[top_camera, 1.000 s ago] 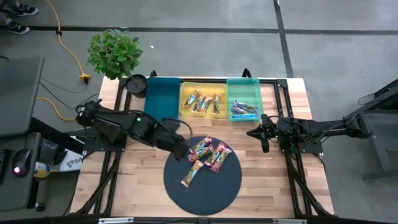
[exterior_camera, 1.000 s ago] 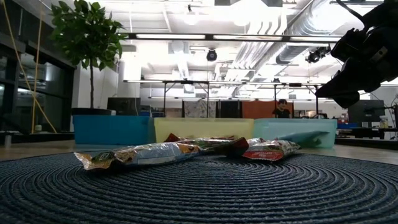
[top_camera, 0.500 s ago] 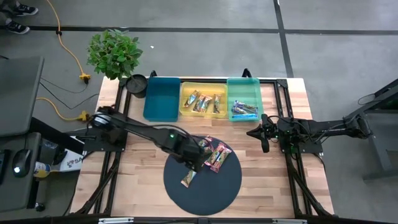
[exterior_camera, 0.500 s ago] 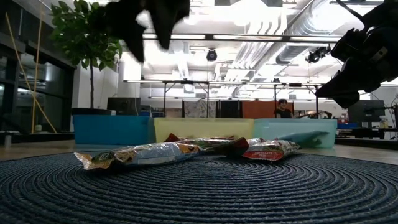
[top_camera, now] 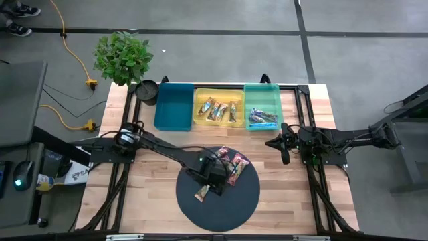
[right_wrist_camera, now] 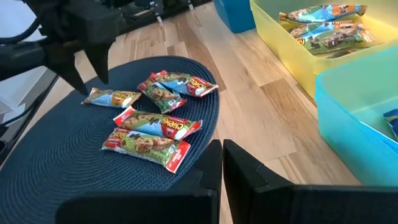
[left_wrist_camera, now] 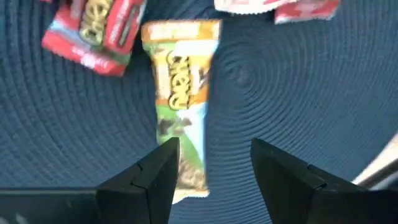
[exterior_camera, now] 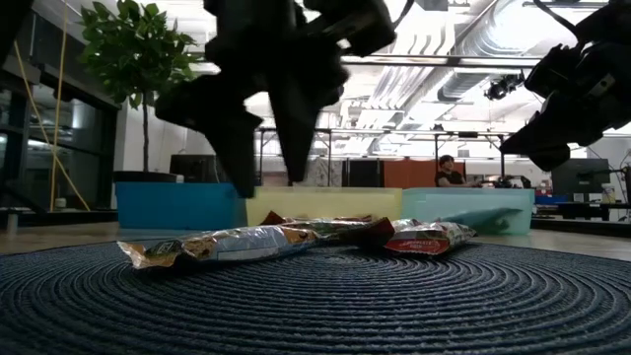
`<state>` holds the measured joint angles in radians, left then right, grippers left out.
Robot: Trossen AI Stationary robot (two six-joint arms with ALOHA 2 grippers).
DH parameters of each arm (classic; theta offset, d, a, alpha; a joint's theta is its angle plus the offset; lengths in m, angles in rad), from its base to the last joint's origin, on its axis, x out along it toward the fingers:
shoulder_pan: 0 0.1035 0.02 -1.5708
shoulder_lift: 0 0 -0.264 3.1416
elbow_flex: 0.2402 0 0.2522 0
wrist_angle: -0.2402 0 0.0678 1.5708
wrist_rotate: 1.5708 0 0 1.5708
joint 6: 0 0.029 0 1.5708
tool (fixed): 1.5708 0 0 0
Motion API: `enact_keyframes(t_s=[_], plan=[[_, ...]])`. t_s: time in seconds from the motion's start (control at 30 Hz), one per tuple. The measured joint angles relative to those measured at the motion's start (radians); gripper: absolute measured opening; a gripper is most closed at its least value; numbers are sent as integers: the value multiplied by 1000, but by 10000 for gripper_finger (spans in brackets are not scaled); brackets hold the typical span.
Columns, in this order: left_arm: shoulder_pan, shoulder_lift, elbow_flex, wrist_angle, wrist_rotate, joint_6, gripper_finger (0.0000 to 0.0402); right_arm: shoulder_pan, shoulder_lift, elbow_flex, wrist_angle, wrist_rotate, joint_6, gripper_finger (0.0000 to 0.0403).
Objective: Pick and place Granola Bars by type
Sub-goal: Put the yellow granola bar into the yellow bin
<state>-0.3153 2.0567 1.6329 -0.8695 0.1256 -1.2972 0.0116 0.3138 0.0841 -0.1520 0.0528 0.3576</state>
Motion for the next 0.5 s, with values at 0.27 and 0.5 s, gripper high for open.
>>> enact_keyframes(t_s=[0.27,0.5], plan=[[-29,12,0,-18,-89,50,195,0,0,0,-1,0,0,0],[-34,11,0,-28,-129,93,195,0,0,0,-2,0,0,0]])
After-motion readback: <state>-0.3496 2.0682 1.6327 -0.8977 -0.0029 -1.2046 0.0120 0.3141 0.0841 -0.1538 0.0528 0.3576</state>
